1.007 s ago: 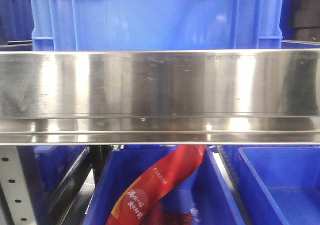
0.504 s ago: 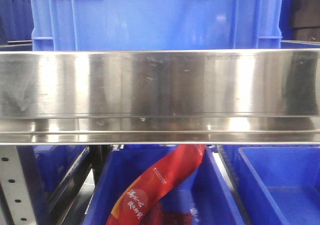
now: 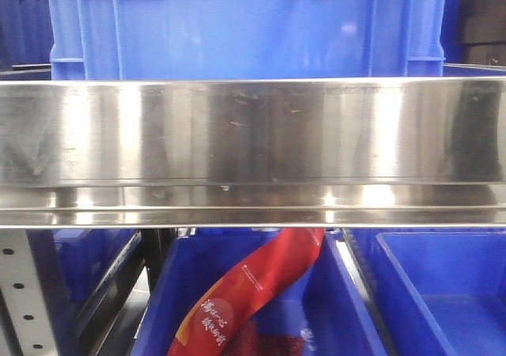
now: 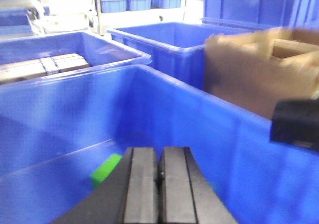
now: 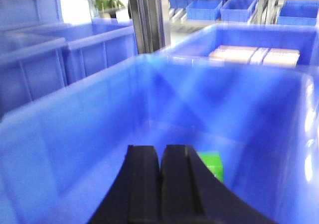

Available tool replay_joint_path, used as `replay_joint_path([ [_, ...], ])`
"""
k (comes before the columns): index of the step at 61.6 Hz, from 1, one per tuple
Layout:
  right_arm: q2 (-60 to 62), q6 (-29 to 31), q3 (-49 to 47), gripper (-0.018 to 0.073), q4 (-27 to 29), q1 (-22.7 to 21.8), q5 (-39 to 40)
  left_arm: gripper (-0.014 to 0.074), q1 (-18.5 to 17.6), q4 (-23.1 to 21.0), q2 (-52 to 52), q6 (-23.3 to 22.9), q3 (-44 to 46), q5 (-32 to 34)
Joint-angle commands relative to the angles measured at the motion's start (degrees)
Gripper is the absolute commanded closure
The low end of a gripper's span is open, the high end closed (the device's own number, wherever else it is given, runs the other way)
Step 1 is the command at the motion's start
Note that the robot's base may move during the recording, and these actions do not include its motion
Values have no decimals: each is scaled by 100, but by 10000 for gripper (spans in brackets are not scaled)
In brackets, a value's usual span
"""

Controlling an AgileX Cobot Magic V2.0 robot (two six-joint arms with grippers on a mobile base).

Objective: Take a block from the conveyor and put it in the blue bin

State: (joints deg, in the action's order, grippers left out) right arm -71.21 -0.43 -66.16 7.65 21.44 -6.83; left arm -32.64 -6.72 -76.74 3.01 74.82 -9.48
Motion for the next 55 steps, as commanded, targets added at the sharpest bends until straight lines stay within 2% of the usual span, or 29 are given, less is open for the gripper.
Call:
replay_joint_path([
  [1,380,10,84,721,-15,18,191,707,-5,-63,423,-36,-132,163],
  [15,1363,10,1136,721,-55,-123,518,707,-5,-8,1539,-36,-1333,205],
  [39,3842,10,3622,721,-55,-123,728,707,-5,-8,4074,-36,-4336,345],
  [55,5047,10,4167,721,-55,-123,728,707,-5,-8,5341,-36,-5098,345],
])
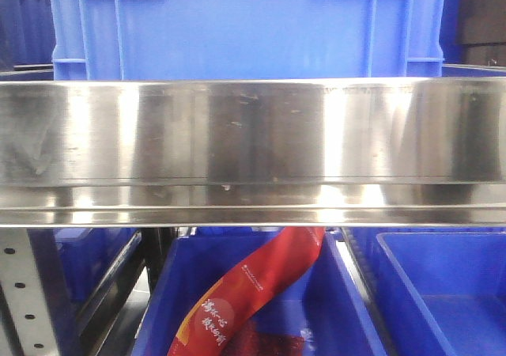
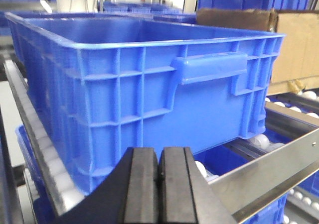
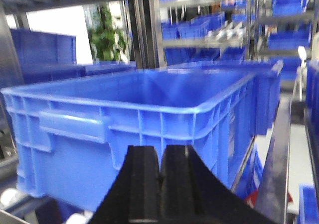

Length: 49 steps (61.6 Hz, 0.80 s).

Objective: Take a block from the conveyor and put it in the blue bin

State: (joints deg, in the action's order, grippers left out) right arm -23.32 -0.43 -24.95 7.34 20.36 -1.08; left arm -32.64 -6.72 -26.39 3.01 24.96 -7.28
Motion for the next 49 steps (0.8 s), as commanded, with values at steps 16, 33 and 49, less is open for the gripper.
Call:
replay_joint_path([
  [16,616,10,46,721,-24,-15,164,707,-5,-8,848,-36,-138,304],
  [33,616,10,46,721,-71,-15,154,707,-5,-8,859,-36,-138,423],
  [49,1030,10,448,721,-809,-682,-137,707,-5,-8,859,-36,-138,423],
])
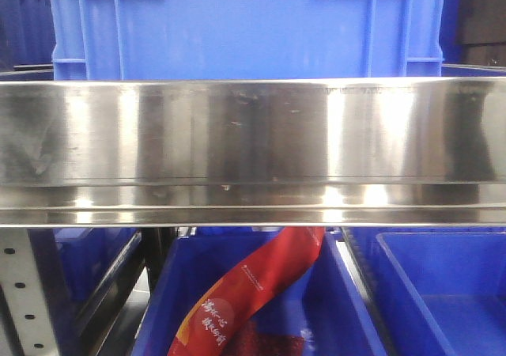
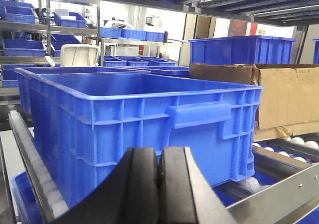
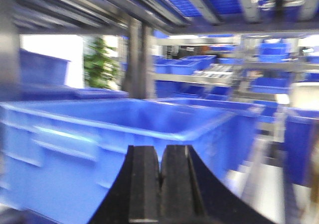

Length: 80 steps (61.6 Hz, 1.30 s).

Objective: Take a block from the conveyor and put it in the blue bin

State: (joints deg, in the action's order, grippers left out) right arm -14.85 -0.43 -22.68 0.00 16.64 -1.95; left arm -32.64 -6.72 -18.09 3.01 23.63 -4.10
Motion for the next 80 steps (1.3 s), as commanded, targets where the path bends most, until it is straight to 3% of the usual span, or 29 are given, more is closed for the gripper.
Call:
replay_joint_path([
  [1,219,10,278,721,-62,-377,-50,707,-5,-8,29,-36,-5,105],
  [16,782,10,1458,721,122,-1474,721,707,-5,-8,29,-36,-5,105],
  [29,1192,10,2268,721,122,-1928,898,707,-5,-8,29,-36,-5,105],
  [80,1485,10,2268,721,122,-2009,709,707,-5,-8,29,-36,-5,105],
])
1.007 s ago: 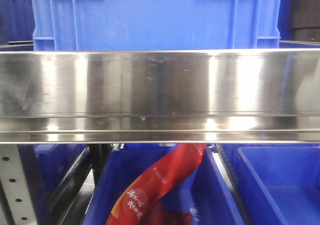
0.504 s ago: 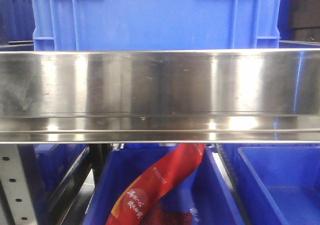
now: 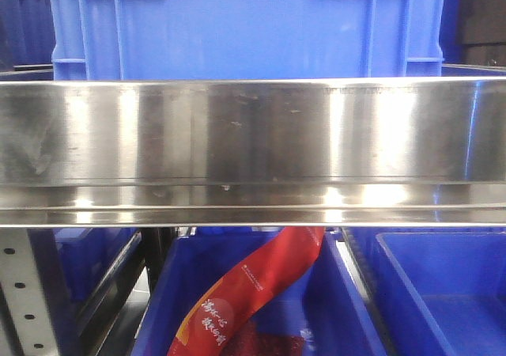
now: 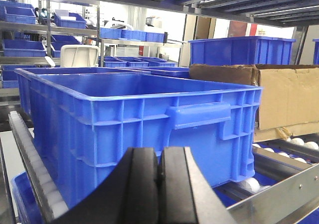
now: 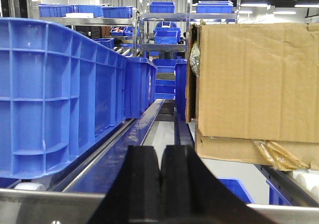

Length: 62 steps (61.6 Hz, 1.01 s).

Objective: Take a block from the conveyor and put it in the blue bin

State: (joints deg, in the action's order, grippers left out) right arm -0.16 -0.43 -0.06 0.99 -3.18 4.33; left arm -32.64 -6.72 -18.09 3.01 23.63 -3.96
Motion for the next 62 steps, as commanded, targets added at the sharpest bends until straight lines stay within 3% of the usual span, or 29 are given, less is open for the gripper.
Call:
replay_joint_path([
  [1,16,10,6,721,23,-27,80,707,-5,-8,29,-36,-5,91],
  [13,16,10,6,721,23,-27,80,707,10,3,29,-36,-8,91],
  [18,16,10,6,721,23,-27,80,707,172,527,29,-36,-47,-7],
  [23,16,10,6,721,23,-27,80,707,542,820,29,-36,-247,12],
  [36,16,10,6,721,23,-27,80,707,1934,820,454,-36,-1040,179],
  [46,16,10,6,721,23,-27,80,707,2732,820,1302,-36,-1663,396],
  [56,16,10,6,721,23,-27,80,707,3173,762,1809,-36,-2038,324],
  [62,16,10,6,721,23,-27,80,707,3192,709,1809,-36,-2167,396],
])
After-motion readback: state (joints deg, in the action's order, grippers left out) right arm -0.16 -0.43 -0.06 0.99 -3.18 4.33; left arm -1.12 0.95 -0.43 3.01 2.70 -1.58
